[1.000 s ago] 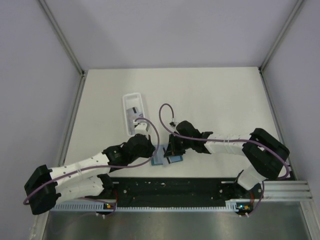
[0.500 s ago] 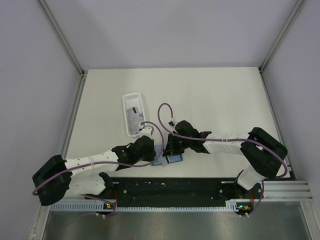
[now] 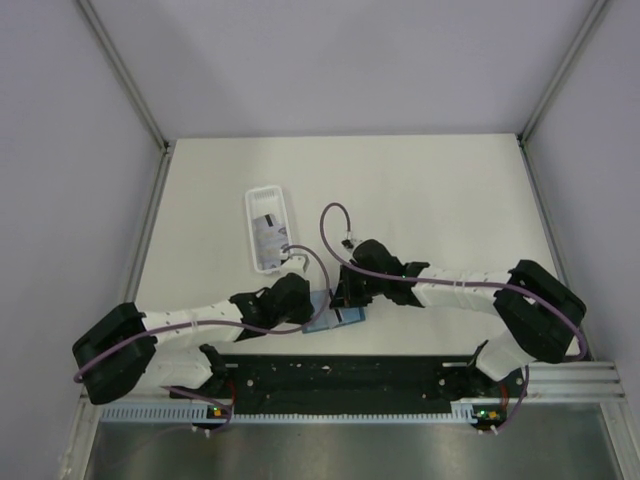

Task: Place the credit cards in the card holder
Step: Turn over the card slot in the card holder.

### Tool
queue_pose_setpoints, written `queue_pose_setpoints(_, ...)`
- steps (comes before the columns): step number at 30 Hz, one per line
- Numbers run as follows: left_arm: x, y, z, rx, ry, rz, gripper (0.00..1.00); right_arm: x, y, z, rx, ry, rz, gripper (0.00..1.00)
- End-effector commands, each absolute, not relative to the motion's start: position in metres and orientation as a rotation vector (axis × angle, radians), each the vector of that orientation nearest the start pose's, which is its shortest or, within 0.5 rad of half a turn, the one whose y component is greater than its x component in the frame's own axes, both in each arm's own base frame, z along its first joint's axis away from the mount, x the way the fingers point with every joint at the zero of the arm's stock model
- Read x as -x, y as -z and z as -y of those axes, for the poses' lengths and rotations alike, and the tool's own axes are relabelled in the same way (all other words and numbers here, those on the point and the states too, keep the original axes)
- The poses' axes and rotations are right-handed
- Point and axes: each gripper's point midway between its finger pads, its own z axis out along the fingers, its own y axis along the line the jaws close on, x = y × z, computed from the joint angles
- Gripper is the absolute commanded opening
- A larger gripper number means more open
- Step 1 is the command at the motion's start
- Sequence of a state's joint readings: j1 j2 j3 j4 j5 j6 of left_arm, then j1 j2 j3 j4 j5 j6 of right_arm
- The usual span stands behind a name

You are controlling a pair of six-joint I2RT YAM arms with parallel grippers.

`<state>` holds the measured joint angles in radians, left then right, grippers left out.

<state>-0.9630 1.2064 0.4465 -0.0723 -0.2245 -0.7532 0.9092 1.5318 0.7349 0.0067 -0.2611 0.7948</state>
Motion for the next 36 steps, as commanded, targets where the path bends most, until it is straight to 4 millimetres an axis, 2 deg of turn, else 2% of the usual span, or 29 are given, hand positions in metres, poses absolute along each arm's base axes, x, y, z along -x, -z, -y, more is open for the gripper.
queue_pose_setpoints(1, -0.173, -0.026, 0.228, -0.117, 0.554, -2.436, 0.00, -0.187, -0.083, -0.339, 0.285, -1.034, -2.502, 0.00)
queue_pose_setpoints(4, -0.171, -0.025, 0.225, -0.112, 0.555, -2.435, 0.00, -0.186, -0.072, -0.331, 0.261, -0.999, -2.548, 0.00)
queue_pose_setpoints(12, -0.169, -0.022, 0.223, -0.110, 0.552, -2.441, 0.00, -0.194, -0.065, -0.318, 0.165, -0.985, -2.561, 0.00)
queue_pose_setpoints(25, -0.170, -0.021, 0.224, -0.110, 0.552, -2.441, 0.00, -0.190, -0.068, -0.335, 0.226, -1.186, -2.497, 0.00)
queue_pose_setpoints(36, -0.169, -0.020, 0.223, -0.114, 0.547, -2.442, 0.00, -0.189, -0.054, -0.335, 0.236, -1.157, -2.531, 0.00)
